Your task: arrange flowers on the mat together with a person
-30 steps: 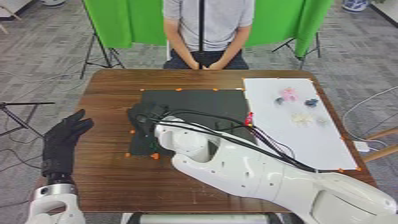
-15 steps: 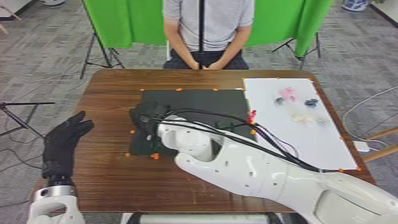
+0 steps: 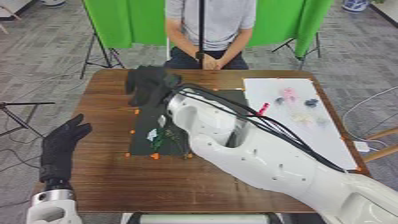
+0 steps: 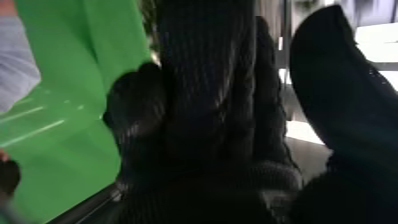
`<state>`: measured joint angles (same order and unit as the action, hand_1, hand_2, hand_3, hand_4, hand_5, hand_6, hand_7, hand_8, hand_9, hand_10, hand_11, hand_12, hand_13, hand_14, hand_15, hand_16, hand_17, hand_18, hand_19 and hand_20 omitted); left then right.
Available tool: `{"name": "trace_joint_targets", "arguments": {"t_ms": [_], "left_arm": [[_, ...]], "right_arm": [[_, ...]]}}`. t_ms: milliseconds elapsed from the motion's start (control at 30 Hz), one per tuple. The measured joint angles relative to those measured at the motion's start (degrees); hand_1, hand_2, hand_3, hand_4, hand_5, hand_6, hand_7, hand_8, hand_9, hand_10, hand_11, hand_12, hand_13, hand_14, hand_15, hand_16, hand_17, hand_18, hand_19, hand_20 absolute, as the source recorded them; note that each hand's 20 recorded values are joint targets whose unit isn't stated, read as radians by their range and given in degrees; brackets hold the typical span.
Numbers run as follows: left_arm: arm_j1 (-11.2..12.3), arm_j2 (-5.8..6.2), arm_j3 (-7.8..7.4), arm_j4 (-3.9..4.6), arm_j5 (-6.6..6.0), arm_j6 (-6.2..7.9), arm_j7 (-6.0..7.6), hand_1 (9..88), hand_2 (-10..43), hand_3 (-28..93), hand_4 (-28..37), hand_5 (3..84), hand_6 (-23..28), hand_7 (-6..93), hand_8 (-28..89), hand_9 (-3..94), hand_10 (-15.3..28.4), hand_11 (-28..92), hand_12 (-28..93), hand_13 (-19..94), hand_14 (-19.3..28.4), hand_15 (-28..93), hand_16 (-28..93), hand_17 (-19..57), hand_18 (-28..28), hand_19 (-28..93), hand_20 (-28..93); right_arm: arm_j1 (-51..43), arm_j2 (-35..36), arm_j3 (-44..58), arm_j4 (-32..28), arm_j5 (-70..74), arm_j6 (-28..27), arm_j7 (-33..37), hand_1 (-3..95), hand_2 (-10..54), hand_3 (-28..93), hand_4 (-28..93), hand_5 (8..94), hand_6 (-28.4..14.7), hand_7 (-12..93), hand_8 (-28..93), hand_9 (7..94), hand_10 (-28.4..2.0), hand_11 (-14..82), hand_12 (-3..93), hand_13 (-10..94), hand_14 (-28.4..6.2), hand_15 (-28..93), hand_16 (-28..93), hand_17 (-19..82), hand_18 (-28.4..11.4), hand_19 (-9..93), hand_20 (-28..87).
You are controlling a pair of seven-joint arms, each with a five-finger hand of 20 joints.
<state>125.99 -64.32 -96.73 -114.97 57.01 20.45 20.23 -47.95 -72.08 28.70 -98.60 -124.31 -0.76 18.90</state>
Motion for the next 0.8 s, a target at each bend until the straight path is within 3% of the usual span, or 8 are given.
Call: {"name": "trace_joint_targets", "arguments": {"t_ms": [67, 133, 267, 333, 367, 467, 667, 800], "left_arm": [[0.31, -0.21, -0.33, -0.19, 0.13, -0.02, -0.12, 21.8, 0.0, 70, -28.3, 50.2, 5.9, 10.1, -6, 50.8, 14.9, 19, 12, 43, 16.9, 13, -1, 14.0, 11.0, 4, 21], [0.67, -0.42, -0.68, -0.4, 0.23, -0.05, -0.26, 21.7, 0.0, 70, -28.3, 50.2, 5.9, 10.1, -6, 50.8, 14.8, 19, 12, 43, 16.9, 13, -1, 14.0, 11.0, 4, 21], [1.45, -0.66, -1.2, -0.87, 0.49, -0.2, -0.45, 22.0, -0.1, 70, -28.3, 50.3, 5.9, 10.1, -6, 50.8, 14.8, 19, 12, 43, 16.8, 13, -1, 14.0, 11.0, 4, 21], [1.8, -0.78, -1.36, -1.15, 0.69, -0.26, -0.53, 22.0, -0.1, 70, -28.3, 50.3, 5.8, 10.1, -6, 50.8, 14.8, 19, 12, 43, 16.9, 13, -1, 14.0, 11.0, 4, 21], [1.97, -0.84, -1.4, -1.28, 0.78, -0.28, -0.57, 22.0, -0.2, 70, -28.3, 50.3, 5.8, 10.1, -6, 50.8, 14.8, 19, 12, 43, 16.9, 13, -1, 14.0, 11.0, 4, 21], [2.43, -1.13, -1.51, -1.6, 0.99, -0.38, -0.7, 22.2, -0.2, 70, -28.3, 50.3, 5.9, 10.1, -6, 50.8, 14.8, 19, 12, 43, 16.9, 13, -1, 14.0, 11.0, 4, 21], [2.89, -1.51, -1.5, -1.7, 2.17, -0.87, -1.34, 22.6, -0.3, 70, -28.3, 50.3, 5.8, 10.2, -6, 50.8, 14.8, 19, 12, 43, 16.8, 13, -1, 14.0, 11.0, 4, 21], [2.94, -1.7, -1.49, -1.71, 3.43, -1.32, -1.85, 22.7, -0.3, 70, -28.3, 50.3, 5.8, 10.2, -6, 50.8, 14.8, 19, 12, 43, 16.8, 13, -1, 14.0, 10.9, 4, 21]], "right_arm": [[-2.05, 2.48, 4.81, -5.27, 4.4, 5.78, -0.16, 37.2, -9.5, 68, -20, 65.9, 1.8, 16, -9, 82.7, -11.8, 19.9, 20.1, 91, -3.8, 31, 27, 57, -11.1, 81, 23], [-4.97, 5.38, 10.68, -10.72, 10.37, 12.16, -1.47, 33.0, -9.0, 67, -17, 65.9, 1.1, 16, -9, 77.1, -13.3, 17.5, 19.4, 81, -7.4, 26, 25, 49, -12.8, 72, 23], [-13.04, 12.4, 23.48, -18.97, 23.35, 22.9, -11.6, 21.0, -1.8, 69, -16, 59.8, -1.0, 14, -9, 62.7, -15.6, 9.3, 15.9, 54, -14.3, 16, 20, 32, -14.6, 32, 34], [-18.14, 15.91, 29.7, -21.13, 28.49, 25.3, -19.09, 14.3, 1.0, 71, -16, 51.6, -1.7, 10, -8, 51.2, -16.0, 6.2, 13.5, 40, -15.2, 11, 17, 23, -15.1, 13, 31], [-20.99, 17.42, 32.9, -21.85, 30.79, 25.44, -22.73, 12.0, 1.8, 71, -17, 46.7, -1.7, 8, -8, 44.5, -15.8, 4.6, 12.0, 32, -14.6, 8, 15, 20, -15.0, 8, 29], [-29.68, 19.7, 41.83, -22.71, 37.48, 23.26, -31.05, 8.3, 3.2, 72, -17, 38.1, -1.1, 6, -7, 35.4, -15.3, 2.2, 9.6, 25, -13.1, 4, 11, 16, -14.2, 2, 25], [-45.64, 15.04, 58.45, -22.84, 54.88, 4.81, -38.62, 5.5, 3.5, 74, -18, 35.9, -0.5, 6, -7, 33.8, -14.9, 2.0, 8.4, 23, -11.5, 4, 9, 14, -13.6, 1, 23], [-55.43, 8.04, 66.49, -24.02, 65.19, 6.37, -39.32, 5.0, 3.5, 75, -18, 36.2, -0.4, 6, -7, 34.1, -14.7, 2.3, 8.4, 23, -11.6, 4, 9, 14, -13.6, 1, 23]]}}
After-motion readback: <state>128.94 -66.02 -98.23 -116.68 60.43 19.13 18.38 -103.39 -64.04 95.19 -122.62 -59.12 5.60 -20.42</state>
